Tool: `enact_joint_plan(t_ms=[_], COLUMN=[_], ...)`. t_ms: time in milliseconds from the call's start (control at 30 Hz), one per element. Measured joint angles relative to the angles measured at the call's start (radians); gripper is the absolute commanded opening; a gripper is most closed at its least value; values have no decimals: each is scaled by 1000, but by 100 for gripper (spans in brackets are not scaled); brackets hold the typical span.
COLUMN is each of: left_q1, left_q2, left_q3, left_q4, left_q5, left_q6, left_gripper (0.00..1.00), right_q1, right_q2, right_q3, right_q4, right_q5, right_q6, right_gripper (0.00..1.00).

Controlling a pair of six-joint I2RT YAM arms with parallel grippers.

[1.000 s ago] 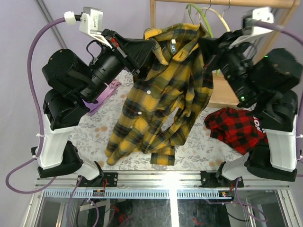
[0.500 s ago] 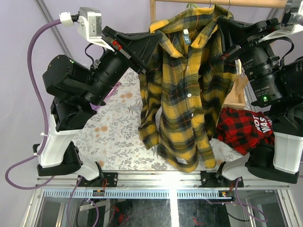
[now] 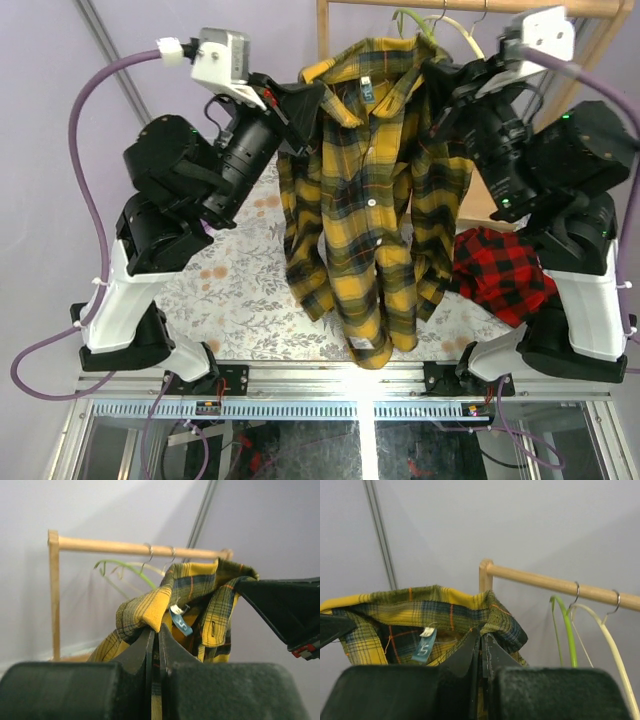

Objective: Place the shirt on the hanger
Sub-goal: Adjust the shirt at the center of the board.

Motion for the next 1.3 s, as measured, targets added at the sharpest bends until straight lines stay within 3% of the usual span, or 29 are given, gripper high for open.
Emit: enact_joint_plan(t_ms=[133,333,600,833,1067,1133,1200,1300], left_q1=[3,10,16,76,253,309,361,405], left_q2=[-32,-235,-425,-447,-294,-254,-206,-147], left_q3=[-126,-703,-1272,-1433,-1461,-1482,-1505,-1510], left_q4=[-72,-134,-193,-137,54,116,167,198], left_q5=[-32,13,105,162,277,321,372,446], left_q6=[-48,-222,-489,-575,-558,-547,-532,-505], left_gripper=[0,0,0,0,0,1,15,37], right_q1=[0,-1,-1,-37,-220,-271,-310,-329], right_q2=[-45,-294,-464,-466,-294,-250,-196,-152], right_q3=[-147,-742,-1226,-1405,-1484,-1520,-1543,-1545], right_q4=[-38,-131,-253,-225,-14,49,95,120], right_q5=[21,17,-98,-169,-248,-271,-292,-323], right_q6=[39,256,604,711,668,658,650,636], right_gripper=[0,0,0,0,1,7,34,60])
